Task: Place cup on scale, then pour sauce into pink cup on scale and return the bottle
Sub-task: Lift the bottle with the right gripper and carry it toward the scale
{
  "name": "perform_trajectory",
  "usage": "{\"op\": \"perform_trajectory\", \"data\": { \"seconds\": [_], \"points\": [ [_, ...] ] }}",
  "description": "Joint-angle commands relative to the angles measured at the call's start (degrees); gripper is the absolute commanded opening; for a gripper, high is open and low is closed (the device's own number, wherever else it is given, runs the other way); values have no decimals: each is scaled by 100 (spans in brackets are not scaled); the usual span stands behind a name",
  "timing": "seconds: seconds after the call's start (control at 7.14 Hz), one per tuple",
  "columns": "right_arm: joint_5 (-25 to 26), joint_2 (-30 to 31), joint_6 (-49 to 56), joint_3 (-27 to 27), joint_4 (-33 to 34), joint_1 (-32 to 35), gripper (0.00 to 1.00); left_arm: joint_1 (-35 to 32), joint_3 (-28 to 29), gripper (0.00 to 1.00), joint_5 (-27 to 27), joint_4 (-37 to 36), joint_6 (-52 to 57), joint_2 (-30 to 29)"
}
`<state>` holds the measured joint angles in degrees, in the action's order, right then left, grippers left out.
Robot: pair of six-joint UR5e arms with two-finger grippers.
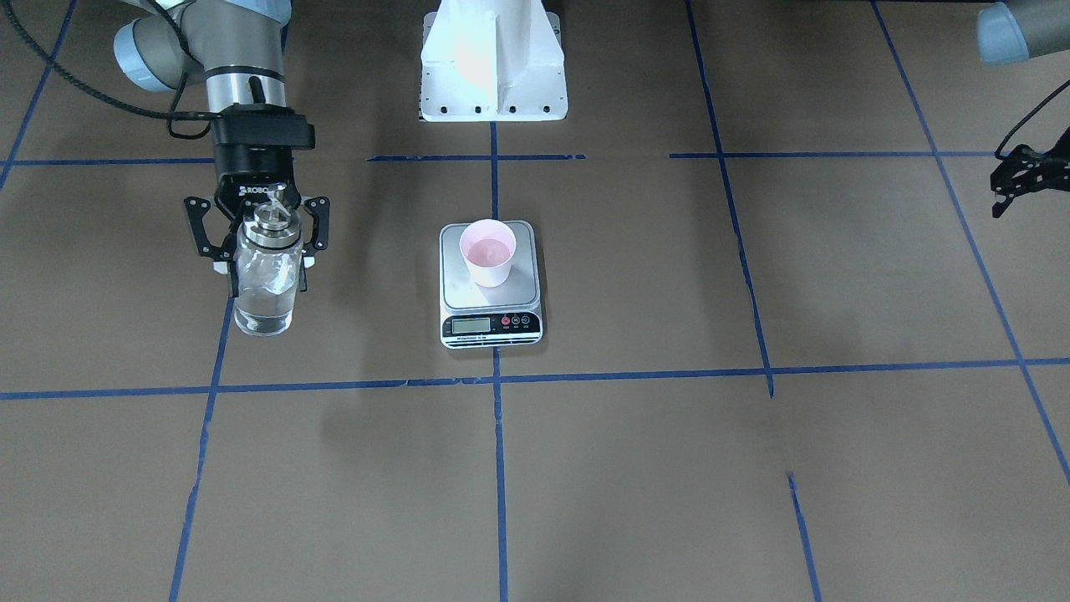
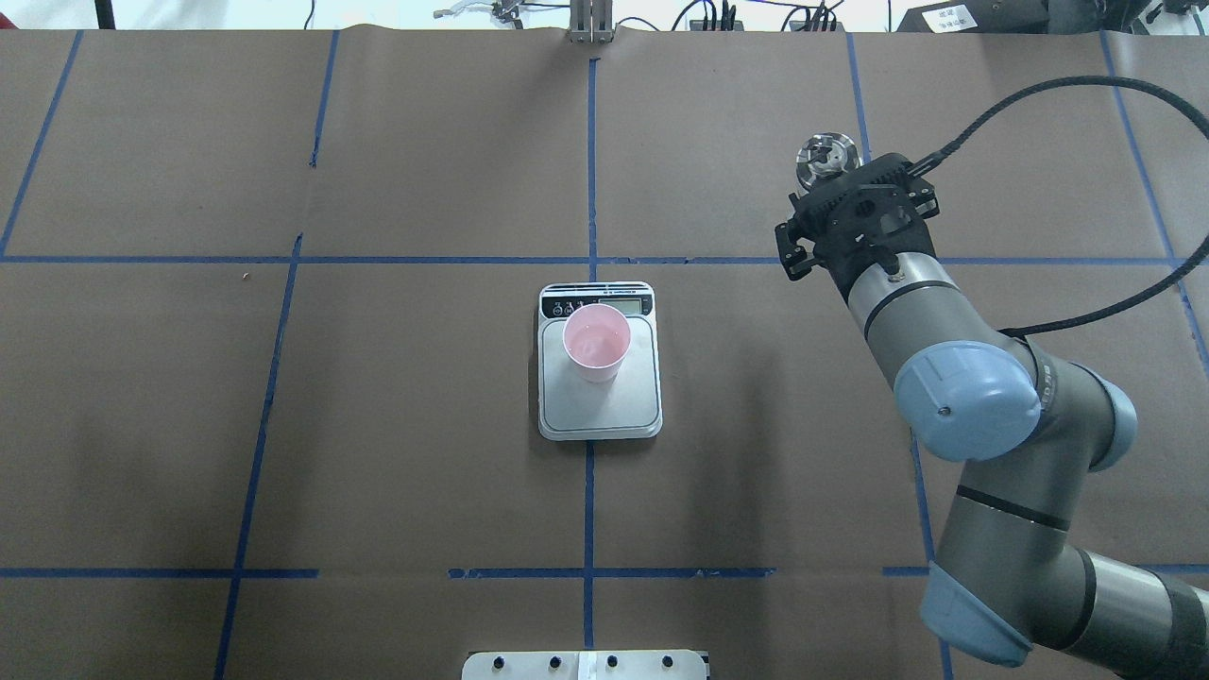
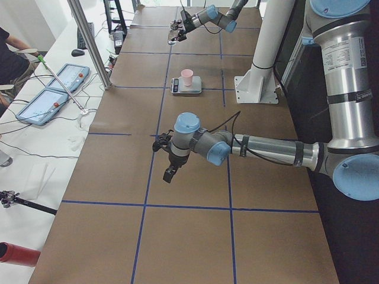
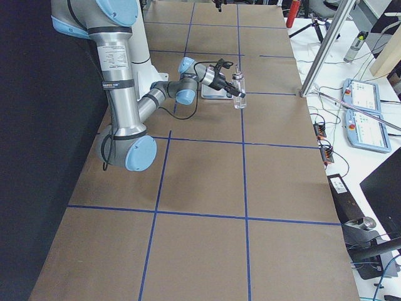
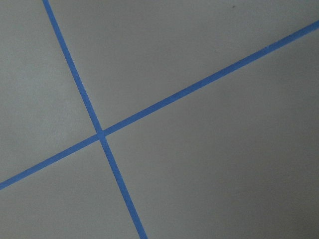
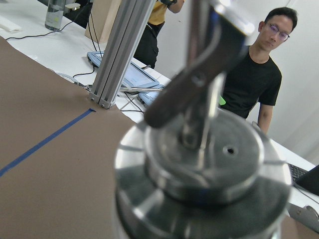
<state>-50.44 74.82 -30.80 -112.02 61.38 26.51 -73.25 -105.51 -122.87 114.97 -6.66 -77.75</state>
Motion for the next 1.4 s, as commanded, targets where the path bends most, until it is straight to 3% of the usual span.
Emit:
{"op": "perform_trajectory", "data": {
  "seconds": [0.0, 0.28, 0.42, 1.26],
  "points": [
    [892, -204, 931, 127, 277, -391, 0, -738, 22, 100, -167, -10, 5, -73],
    [1402, -283, 1347, 416, 383, -532, 0, -1119, 257, 100, -140, -115, 1914, -74],
    [1580, -449, 1505, 662, 384, -559, 0, -1174, 416, 100, -149, -28, 2166, -56],
    [2459, -1013, 1946, 1762, 392, -936, 0, -1183, 681, 100, -149, -45, 2090, -267]
  ]
}}
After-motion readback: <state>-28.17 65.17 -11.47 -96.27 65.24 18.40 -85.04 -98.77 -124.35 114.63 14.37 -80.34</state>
